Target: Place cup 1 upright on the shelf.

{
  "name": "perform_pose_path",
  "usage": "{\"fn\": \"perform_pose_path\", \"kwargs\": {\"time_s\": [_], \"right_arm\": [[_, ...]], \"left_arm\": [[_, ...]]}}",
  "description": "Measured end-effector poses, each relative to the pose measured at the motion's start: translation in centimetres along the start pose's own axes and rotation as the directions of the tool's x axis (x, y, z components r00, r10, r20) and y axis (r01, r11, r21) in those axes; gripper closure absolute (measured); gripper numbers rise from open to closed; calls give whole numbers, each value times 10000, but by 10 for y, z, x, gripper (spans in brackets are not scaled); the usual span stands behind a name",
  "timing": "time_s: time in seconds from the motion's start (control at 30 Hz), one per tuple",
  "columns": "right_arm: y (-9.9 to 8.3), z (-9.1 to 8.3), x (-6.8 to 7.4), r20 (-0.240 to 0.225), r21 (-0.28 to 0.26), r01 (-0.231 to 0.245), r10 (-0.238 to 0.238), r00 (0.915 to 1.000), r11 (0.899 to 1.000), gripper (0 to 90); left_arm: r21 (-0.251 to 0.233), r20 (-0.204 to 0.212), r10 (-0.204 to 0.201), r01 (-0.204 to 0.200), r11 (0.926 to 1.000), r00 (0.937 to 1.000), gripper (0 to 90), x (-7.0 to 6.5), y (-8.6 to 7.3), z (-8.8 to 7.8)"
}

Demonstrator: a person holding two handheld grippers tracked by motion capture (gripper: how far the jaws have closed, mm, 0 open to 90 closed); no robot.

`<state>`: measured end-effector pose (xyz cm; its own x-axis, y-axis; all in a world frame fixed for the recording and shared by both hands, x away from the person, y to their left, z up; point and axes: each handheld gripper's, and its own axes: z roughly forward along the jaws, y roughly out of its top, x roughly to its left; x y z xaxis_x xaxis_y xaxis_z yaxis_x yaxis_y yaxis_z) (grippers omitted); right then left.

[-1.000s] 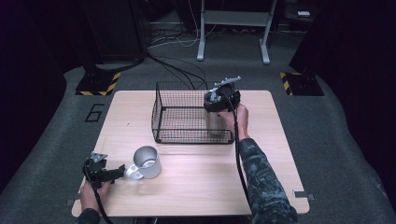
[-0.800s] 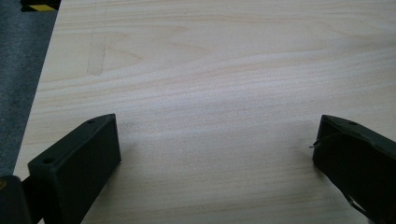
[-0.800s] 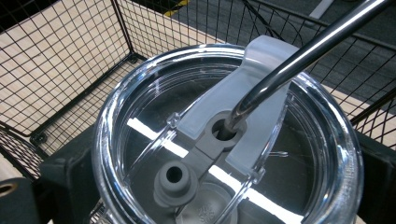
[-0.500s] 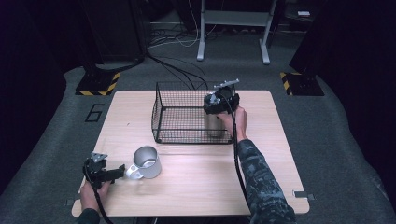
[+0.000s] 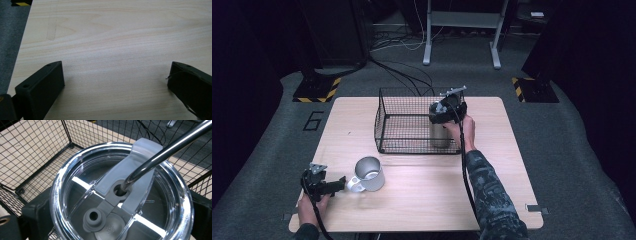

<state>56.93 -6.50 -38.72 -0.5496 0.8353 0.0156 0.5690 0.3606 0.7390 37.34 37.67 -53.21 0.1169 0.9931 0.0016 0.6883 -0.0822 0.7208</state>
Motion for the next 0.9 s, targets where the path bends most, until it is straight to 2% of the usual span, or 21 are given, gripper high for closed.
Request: {"fn": "perform_pose_path", "kwargs": {"time_s": [0.17,0.27,0.33,0.43,0.57,0.63,0.73,0.8,0.9], "right_arm": [[-3,-1,-1,-9,-103,50,-50,10000,9999,30],[-2,-3,-1,-166,166,60,-58,9998,9998,19],[-1,-5,-2,-223,159,97,-93,9997,9998,18],[3,-13,-3,-385,71,-38,41,9993,10000,0],[6,-21,-1,-251,261,279,-273,9993,9993,0],[7,-25,-1,-253,118,453,-450,9987,9989,0],[7,-32,0,-224,104,401,-399,9990,9991,0],[8,-38,1,-133,51,557,-556,9984,9984,0],[7,-45,2,-221,-65,568,-570,9981,9984,0]], "left_arm": [[0,5,12,-12,10000,10000,7,0,0,0],[0,7,14,-14,10000,10000,7,0,0,0],[4,8,15,-15,10000,10000,6,0,0,0],[0,7,11,-11,10000,10000,6,0,0,0],[3,7,15,-15,10000,10000,6,0,0,0],[4,8,7,-7,10000,10000,6,0,0,0],[-1,8,12,-12,10000,10000,6,0,0,0],[2,8,13,-13,10000,10000,6,0,0,0],[5,8,10,-10,10000,10000,6,0,0,0]]}}
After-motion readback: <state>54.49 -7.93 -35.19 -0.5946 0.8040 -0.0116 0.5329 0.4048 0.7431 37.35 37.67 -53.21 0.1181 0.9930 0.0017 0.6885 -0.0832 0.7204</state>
